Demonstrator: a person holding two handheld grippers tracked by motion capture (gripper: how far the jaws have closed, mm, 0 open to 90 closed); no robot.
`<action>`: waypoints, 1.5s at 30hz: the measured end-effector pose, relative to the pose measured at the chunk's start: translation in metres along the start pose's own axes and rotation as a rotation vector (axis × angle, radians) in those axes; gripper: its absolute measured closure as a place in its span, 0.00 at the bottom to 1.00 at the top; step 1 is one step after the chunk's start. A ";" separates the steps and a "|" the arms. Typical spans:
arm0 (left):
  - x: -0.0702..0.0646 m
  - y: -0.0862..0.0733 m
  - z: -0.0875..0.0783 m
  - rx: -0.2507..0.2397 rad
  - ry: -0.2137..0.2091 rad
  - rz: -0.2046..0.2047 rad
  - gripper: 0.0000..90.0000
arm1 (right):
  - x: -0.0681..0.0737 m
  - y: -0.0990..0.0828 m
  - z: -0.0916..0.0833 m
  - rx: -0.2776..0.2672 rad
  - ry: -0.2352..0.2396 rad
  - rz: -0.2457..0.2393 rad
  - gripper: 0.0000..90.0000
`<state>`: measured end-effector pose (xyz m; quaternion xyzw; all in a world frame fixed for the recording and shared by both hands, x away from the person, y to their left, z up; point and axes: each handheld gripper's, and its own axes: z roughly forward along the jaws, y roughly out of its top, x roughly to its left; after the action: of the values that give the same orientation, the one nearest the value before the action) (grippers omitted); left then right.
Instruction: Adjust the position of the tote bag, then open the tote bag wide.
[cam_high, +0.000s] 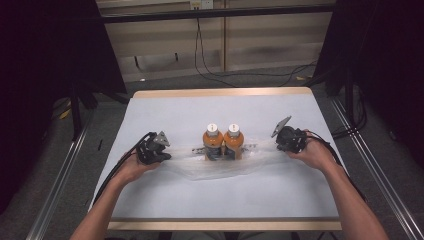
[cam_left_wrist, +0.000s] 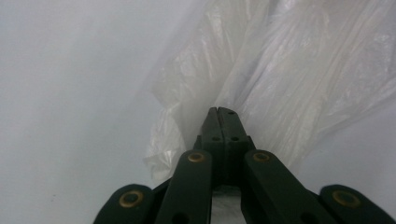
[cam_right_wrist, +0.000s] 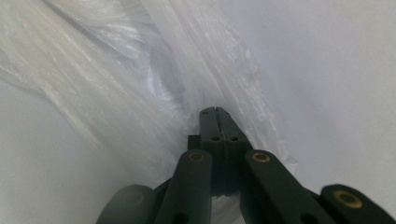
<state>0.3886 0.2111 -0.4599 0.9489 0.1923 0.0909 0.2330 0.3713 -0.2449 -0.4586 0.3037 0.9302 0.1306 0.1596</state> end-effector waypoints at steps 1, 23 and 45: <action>-0.001 -0.001 0.000 -0.009 -0.005 -0.005 1.00 | 0.000 -0.001 0.000 -0.004 0.000 0.003 1.00; -0.014 -0.015 -0.023 -0.272 -0.077 -0.113 1.00 | 0.005 -0.008 -0.022 -0.237 0.090 0.104 1.00; -0.028 -0.006 -0.052 -0.501 -0.146 -0.149 0.98 | 0.017 0.008 -0.044 -0.446 0.191 0.119 1.00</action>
<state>0.3472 0.2258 -0.4200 0.8490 0.2160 0.0495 0.4796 0.3456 -0.2347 -0.4197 0.3016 0.8697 0.3699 0.1259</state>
